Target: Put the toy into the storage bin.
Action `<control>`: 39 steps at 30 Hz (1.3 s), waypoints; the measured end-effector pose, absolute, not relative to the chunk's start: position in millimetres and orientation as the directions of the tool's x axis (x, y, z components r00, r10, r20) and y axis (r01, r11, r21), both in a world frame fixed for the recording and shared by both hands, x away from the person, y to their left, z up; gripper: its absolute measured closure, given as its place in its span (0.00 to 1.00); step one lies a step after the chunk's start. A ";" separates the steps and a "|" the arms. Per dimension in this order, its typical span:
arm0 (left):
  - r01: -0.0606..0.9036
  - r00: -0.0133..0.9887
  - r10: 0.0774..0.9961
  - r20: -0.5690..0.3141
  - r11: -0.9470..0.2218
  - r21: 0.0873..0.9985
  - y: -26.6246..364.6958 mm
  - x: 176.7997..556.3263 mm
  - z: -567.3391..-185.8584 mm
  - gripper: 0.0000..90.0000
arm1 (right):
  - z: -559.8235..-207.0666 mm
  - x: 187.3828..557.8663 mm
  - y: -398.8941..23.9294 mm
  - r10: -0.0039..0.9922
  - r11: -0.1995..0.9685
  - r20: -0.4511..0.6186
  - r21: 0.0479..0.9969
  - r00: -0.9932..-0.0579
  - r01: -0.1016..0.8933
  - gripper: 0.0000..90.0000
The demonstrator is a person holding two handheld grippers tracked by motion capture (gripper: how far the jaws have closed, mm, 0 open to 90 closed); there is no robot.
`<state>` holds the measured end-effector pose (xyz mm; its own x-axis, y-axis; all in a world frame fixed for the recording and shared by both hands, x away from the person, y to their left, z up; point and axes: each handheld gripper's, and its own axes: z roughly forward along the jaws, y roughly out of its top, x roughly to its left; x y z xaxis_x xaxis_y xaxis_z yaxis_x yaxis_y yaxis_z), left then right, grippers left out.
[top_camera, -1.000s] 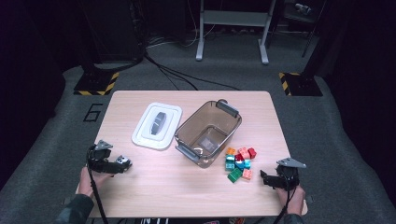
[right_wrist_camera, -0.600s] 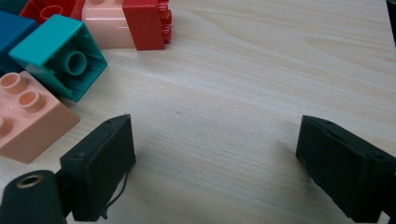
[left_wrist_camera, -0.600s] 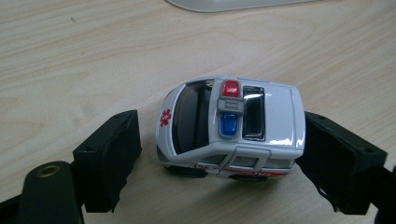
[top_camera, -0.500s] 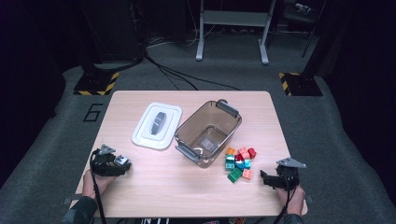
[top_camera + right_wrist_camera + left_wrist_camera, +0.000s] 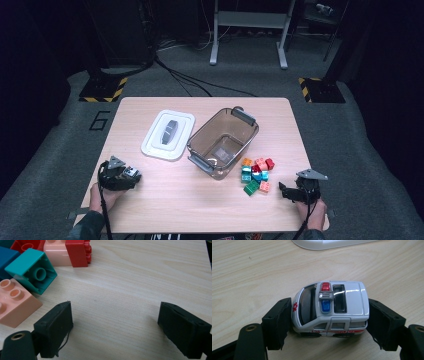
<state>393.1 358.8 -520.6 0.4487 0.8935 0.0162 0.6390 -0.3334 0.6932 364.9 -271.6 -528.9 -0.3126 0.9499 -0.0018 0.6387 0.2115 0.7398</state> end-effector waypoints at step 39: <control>0.663 0.415 0.910 0.000 -0.302 0.685 348.4 391.2 -520.0 0.28 | -528.8 364.9 -271.7 0.951 0.210 -0.002 0.740 -0.310 0.639 0.13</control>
